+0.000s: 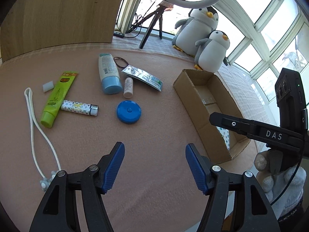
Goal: Organize objects
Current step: 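Carry the tissue pack into the cardboard box and open the right gripper, then move the right tool to the blue tape measure and grasp it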
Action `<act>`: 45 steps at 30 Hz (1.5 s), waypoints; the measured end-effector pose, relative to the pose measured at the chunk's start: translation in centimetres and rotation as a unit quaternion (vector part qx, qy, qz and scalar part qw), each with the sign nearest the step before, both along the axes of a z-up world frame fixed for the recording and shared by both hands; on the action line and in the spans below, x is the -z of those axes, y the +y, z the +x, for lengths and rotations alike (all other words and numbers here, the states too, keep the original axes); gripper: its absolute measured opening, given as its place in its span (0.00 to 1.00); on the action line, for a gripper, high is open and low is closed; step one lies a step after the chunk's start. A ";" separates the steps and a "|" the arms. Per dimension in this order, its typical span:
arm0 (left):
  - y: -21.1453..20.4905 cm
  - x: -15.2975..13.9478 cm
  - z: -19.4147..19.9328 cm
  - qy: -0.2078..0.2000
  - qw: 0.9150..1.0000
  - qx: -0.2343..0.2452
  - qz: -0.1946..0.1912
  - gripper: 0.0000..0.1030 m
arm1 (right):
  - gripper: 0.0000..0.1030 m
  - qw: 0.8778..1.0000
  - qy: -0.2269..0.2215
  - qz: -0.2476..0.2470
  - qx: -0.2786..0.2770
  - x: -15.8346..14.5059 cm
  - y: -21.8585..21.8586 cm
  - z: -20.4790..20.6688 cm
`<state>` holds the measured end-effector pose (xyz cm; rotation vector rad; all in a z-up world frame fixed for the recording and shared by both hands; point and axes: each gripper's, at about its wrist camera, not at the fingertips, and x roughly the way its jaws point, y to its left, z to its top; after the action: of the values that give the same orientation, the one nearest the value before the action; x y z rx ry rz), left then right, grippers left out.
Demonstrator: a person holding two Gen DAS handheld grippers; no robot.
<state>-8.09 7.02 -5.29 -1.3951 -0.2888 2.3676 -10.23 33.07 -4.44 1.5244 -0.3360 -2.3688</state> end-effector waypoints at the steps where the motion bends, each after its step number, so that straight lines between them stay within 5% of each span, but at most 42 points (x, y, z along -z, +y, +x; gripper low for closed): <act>1: -0.9 0.1 0.2 -0.001 1.000 -0.010 -0.005 0.73 | 0.58 1.000 0.001 0.004 -0.006 0.0 -0.7 -0.1; 20: -10.0 1.2 2.3 -0.024 0.995 -0.097 -0.017 0.76 | 0.62 0.988 -0.002 0.113 -0.106 5.8 -12.6 -5.2; 30: -11.6 1.6 2.7 -0.030 0.993 -0.111 -0.012 0.76 | 0.62 0.983 -0.024 0.140 -0.114 8.8 -14.8 -7.5; 45: -11.6 1.8 2.7 -0.033 0.993 -0.112 -0.009 0.76 | 0.62 0.974 -0.009 0.182 -0.131 9.1 -16.5 -7.9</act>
<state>-5.42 -4.56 -7.08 -1.5217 -0.4657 2.5110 -18.08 16.58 -13.57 1.6235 0.2997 -2.2912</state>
